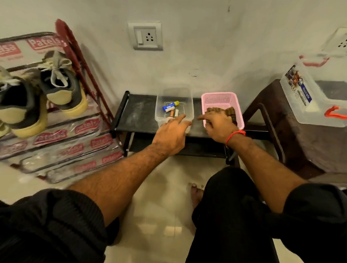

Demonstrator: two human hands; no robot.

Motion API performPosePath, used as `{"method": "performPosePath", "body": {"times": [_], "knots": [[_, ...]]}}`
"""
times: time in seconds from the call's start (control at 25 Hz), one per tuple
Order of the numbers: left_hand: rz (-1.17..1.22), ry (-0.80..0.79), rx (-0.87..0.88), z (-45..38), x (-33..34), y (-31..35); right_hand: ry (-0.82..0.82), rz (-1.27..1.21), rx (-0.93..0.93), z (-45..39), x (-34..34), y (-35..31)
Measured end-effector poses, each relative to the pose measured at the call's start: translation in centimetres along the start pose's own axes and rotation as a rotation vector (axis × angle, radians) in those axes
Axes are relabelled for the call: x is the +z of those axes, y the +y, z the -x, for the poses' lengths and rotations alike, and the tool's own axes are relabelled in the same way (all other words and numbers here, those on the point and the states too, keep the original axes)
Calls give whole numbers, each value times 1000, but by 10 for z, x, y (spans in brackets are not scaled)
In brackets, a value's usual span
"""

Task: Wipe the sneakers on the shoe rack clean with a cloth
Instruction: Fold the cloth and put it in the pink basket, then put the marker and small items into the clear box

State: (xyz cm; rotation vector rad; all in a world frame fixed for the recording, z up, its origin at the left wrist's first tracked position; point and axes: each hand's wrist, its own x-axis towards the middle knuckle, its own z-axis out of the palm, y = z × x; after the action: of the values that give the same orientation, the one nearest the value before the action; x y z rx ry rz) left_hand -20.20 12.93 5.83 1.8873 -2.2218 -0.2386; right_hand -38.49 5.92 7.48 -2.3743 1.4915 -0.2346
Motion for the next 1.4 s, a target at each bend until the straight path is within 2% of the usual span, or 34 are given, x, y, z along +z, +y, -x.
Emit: {"method": "performPosePath", "body": {"times": [0.16,0.44,0.6,0.8,1.08,1.24,1.4], "knots": [[-59,59,-123,74,-50,-42,-134,-73,-181,12,13,-95],[-155,65,-411,229,-150,-143,-177,-320,-456,37,48,-287],[-145,113,-625,329,-161,-196,-237,-384,-604,46,80,-374],[-128,117,-866,429,-158,-219,-351,-352,-689,60,112,-445],[-13,205,-903,400,-164,-241,-354,-383,-691,51,130,-463],[18,216,-895,369,-129,-262,-352,-387,-659,21,165,-456],[-27,309,-958,345,-75,-313,-406,-423,-652,-20,236,-459]]}}
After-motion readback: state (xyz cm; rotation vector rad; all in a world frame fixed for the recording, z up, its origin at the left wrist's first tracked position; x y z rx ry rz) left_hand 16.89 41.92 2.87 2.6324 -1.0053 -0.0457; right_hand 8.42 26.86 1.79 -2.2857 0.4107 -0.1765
